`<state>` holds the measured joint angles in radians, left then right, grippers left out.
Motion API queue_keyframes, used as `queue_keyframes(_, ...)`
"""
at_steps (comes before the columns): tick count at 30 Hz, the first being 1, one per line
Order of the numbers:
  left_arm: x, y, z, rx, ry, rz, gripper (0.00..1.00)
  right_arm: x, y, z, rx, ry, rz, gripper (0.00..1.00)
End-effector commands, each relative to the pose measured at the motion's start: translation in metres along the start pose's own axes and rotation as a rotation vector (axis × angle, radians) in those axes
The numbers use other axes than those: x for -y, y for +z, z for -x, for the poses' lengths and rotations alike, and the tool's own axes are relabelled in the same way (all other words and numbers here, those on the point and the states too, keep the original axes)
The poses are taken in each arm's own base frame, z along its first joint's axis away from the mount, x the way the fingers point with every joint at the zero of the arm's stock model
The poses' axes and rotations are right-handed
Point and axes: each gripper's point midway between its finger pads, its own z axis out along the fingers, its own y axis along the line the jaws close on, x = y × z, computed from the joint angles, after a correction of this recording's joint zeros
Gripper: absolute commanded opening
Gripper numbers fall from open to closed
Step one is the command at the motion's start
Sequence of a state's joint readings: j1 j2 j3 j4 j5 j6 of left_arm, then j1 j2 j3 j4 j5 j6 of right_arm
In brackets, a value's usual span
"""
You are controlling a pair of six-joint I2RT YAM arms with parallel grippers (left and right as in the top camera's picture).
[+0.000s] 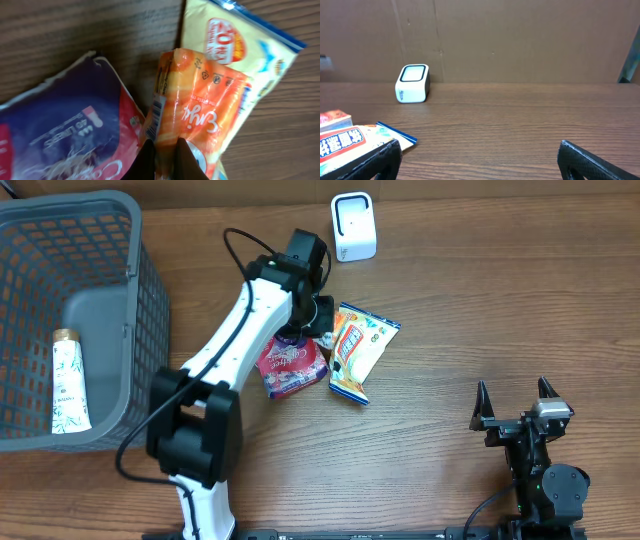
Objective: Scan the item barcode
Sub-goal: 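Lift the orange box out and place it beside the pad pack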
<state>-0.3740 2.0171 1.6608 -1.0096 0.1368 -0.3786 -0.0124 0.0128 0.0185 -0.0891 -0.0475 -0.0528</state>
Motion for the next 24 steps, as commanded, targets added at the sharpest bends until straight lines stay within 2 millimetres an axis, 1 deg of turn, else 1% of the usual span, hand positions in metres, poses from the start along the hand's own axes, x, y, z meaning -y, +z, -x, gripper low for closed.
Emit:
queue_keyframes(1,0.001,0.016,-0.013,-0.060,-0.028,0.023,0.04,-0.001,0.000,-0.001,0.007,0.002,0.002,1.00)
queue_keyframes(4,0.010,0.017,-0.022,-0.093,-0.017,-0.002,0.04,-0.001,0.000,-0.001,0.007,0.002,0.002,1.00)
queue_keyframes(7,0.026,0.017,-0.030,-0.122,-0.001,-0.052,0.04,-0.001,0.000,-0.001,0.007,0.002,0.002,1.00)
queue_keyframes(9,0.032,0.017,-0.035,-0.134,0.010,-0.064,0.07,-0.001,0.000,-0.001,0.006,0.003,0.002,1.00)
queue_keyframes(11,0.035,0.017,-0.038,-0.140,0.019,-0.062,0.12,-0.001,0.000,-0.001,0.007,0.002,0.002,1.00)
queue_keyframes(14,0.035,0.017,-0.040,-0.150,0.020,-0.059,0.16,-0.001,0.000,-0.001,0.007,0.002,0.002,1.00)
queue_keyframes(17,0.034,0.016,-0.042,-0.158,0.029,-0.055,0.28,-0.001,0.000,-0.001,0.007,0.002,0.002,1.00)
queue_keyframes(18,0.033,0.014,-0.042,-0.160,0.039,-0.054,0.34,-0.001,0.000,-0.001,0.007,0.002,0.002,1.00)
queue_keyframes(19,0.032,0.012,-0.041,-0.161,0.047,-0.054,0.40,-0.001,0.000,-0.001,0.007,0.002,0.002,1.00)
queue_keyframes(20,0.028,0.002,-0.038,-0.162,0.044,-0.039,0.45,-0.001,0.000,-0.001,0.007,0.002,0.002,1.00)
queue_keyframes(23,0.021,-0.019,-0.027,-0.144,0.028,-0.013,0.47,-0.001,0.000,-0.001,0.007,0.002,0.002,1.00)
queue_keyframes(24,0.019,-0.029,-0.022,-0.133,0.030,-0.008,0.47,-0.001,0.000,-0.001,0.007,0.002,0.002,1.00)
